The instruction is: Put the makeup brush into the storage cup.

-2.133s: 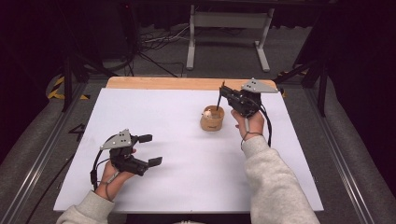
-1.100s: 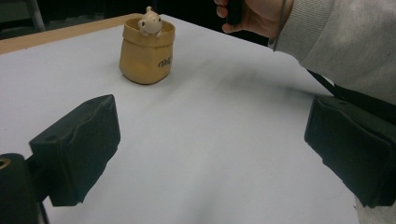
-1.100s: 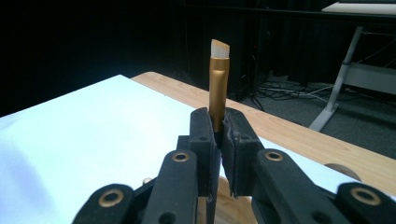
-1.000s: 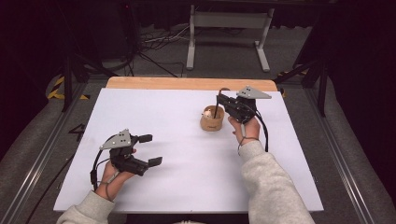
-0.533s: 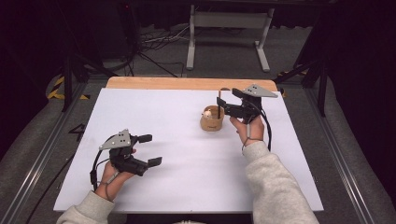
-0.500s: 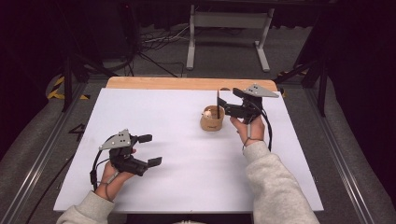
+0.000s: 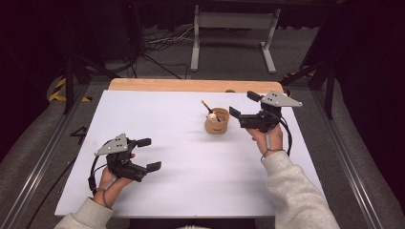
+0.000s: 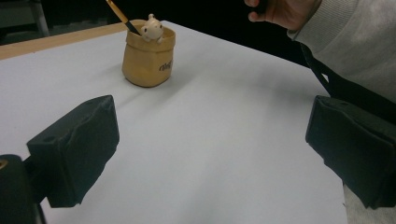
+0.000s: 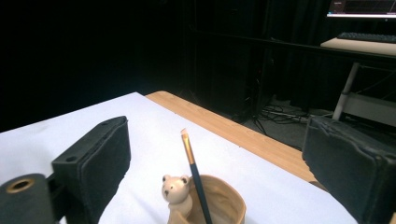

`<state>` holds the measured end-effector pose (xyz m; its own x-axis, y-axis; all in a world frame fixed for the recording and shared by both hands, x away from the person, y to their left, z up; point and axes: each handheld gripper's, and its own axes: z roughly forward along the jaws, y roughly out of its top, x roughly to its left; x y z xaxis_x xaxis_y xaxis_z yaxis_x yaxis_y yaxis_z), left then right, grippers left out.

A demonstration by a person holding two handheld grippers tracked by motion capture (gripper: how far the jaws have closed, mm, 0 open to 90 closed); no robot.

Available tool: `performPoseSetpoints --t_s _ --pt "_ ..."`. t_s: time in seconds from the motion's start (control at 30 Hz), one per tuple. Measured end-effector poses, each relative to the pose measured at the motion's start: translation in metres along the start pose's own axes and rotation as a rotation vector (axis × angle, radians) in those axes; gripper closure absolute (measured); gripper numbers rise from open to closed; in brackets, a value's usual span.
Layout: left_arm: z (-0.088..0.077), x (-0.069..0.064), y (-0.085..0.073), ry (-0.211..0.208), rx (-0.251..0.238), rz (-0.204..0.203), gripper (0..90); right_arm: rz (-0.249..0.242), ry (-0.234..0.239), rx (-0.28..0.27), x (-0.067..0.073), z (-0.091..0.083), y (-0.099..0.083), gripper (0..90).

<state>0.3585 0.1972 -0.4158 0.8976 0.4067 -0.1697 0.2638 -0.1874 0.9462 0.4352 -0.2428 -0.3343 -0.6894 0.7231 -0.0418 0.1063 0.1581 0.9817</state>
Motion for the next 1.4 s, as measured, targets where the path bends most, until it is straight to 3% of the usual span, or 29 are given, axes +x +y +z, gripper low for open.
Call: performPoseSetpoints --t_s 0.27,0.67,0.9,1.4 --pt "-0.012 0.0 -0.002 0.014 -0.016 -0.019 3.6 -0.038 0.041 -0.001 0.006 -0.026 -0.007 3.6" --pt "-0.027 0.0 -0.01 0.039 -0.032 -0.031 3.4 -0.046 0.049 -0.016 0.012 -0.057 -0.026 0.0" --pt "-0.035 0.0 -0.014 0.053 -0.054 -0.032 3.3 -0.052 0.058 -0.07 0.016 -0.066 -0.043 0.0" --pt "-0.043 0.001 -0.026 0.09 -0.094 -0.037 3.1 -0.031 0.086 -0.038 0.026 -0.074 -0.072 0.0"
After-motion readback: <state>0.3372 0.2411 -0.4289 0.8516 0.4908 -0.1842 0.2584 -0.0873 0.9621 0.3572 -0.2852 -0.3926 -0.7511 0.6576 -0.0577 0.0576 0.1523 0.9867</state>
